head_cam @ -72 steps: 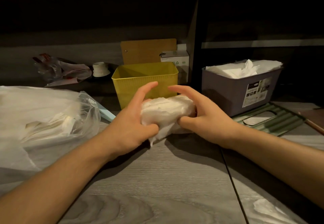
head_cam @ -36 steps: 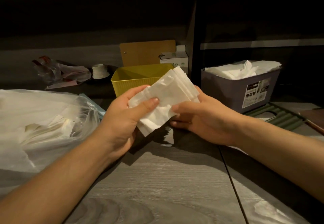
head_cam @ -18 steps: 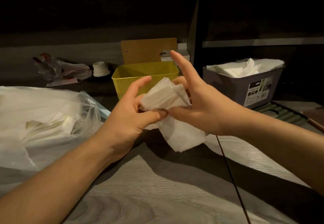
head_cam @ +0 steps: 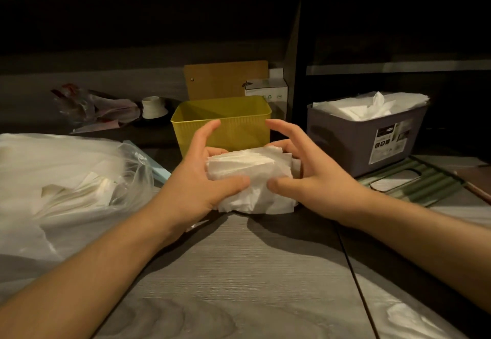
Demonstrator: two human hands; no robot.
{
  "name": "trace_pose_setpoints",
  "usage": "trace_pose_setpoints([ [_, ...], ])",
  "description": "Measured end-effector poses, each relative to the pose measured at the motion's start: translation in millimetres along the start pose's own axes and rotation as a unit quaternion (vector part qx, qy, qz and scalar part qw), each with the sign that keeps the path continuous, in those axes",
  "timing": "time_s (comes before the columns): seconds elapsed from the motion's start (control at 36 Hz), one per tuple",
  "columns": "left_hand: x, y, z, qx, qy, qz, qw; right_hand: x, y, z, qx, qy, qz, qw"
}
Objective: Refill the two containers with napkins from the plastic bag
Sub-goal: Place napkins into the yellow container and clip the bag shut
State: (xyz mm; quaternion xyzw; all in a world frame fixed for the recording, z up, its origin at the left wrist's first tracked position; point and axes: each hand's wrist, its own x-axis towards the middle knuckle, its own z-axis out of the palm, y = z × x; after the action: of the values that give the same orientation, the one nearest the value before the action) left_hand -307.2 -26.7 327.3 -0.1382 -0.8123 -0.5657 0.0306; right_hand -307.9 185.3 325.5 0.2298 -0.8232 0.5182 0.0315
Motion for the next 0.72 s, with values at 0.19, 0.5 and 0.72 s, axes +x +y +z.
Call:
trace_pose_setpoints([
  [0.19,4,1,14,-0.102,0.080,-0.027,0.991,-3,-2,10,-0.026,0.020,-0.005,0.999],
  [0.5,1,-2,14,-0.131,0.044,-0.023,0.990,-1,-1,15,-0.040,0.083,-0.058,0.994],
  [0.72,-3,-3,10,-0.001,-0.042,0.021,0.999,-5,1,12,-0.003,0.081,-0.022,0.996],
])
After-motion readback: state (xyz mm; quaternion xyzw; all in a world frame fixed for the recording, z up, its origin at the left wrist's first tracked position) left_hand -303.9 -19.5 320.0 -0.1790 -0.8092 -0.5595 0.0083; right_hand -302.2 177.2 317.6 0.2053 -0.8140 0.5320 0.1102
